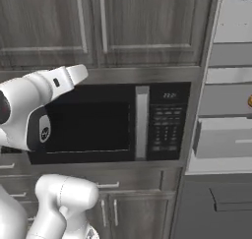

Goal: Place one squash and one chicken drumstick in each tupperware on the nearby counter, to pack two identical lunches.

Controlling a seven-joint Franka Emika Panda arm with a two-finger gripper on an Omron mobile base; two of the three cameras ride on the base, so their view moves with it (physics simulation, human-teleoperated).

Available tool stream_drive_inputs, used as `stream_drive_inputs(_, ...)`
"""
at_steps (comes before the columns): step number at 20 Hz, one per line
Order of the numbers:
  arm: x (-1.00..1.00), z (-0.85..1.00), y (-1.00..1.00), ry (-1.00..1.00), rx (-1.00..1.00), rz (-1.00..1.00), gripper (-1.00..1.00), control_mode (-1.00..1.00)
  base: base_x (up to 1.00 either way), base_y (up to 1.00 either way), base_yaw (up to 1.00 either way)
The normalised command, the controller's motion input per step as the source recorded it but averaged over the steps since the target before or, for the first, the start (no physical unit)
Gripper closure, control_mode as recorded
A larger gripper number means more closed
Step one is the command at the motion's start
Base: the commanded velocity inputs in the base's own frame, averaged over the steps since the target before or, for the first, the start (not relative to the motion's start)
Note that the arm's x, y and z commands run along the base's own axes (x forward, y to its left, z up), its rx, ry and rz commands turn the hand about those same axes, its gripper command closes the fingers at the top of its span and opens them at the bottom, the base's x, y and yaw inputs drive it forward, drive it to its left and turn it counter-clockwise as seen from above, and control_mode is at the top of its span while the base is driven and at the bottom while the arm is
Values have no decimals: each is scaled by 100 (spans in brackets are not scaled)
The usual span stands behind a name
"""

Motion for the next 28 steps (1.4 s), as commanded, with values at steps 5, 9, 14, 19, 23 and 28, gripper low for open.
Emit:
stream_drive_inputs(5,0,0,0,0,0,0,-100,100,-42,-100,0)
stream_drive_inputs(9,0,0,0,0,0,0,-100,100,-32,-100,0)
stream_drive_inputs(14,0,0,0,0,0,0,-100,100,-2,-100,2)
stream_drive_inputs(19,0,0,0,0,0,0,-100,100,13,-93,6)
stream_drive_inputs(23,0,0,0,0,0,0,-100,100,33,-41,14)
stream_drive_inputs(28,0,0,0,0,0,0,-100,100,43,-2,11)
